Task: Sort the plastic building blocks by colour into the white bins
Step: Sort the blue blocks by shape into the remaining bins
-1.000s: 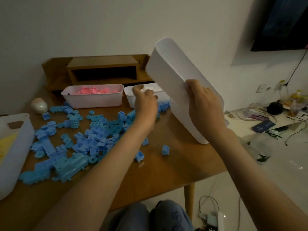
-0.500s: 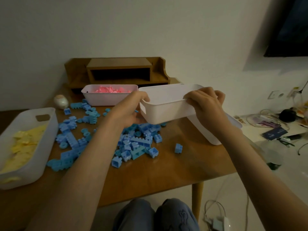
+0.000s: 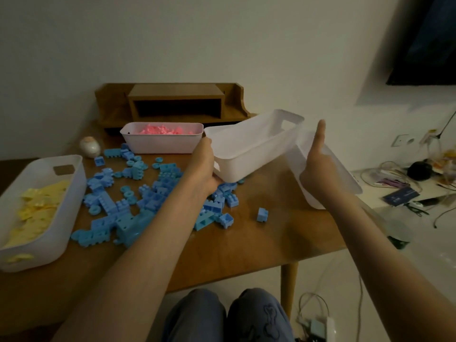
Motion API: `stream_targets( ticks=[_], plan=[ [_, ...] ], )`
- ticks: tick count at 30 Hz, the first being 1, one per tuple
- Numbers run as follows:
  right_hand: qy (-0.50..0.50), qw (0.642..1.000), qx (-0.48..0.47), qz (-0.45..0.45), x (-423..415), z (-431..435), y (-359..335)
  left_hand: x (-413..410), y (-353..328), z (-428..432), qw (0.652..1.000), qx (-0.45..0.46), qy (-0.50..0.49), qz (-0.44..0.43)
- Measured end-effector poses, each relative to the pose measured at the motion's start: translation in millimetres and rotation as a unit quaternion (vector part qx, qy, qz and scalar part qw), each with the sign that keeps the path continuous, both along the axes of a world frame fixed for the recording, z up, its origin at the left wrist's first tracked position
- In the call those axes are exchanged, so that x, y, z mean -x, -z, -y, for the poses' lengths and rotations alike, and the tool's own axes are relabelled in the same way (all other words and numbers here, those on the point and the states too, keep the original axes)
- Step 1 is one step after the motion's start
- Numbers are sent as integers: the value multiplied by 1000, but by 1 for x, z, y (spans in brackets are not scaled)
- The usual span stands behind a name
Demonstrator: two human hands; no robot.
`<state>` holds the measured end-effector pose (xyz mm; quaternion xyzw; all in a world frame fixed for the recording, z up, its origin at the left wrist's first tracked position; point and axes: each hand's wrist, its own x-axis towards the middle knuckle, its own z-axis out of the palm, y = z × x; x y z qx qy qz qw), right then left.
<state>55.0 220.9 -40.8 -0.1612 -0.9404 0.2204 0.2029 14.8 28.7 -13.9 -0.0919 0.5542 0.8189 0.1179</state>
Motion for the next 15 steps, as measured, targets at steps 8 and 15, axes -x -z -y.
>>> stream_targets(
  ticks=[8,15],
  plan=[
    [6,994,-41,102,4,0,-10,-19,17,-36,983,134,123,6],
    [-17,991,-14,133,11,-1,-8,-26,16,-48,858,411,274,-141]
  ],
)
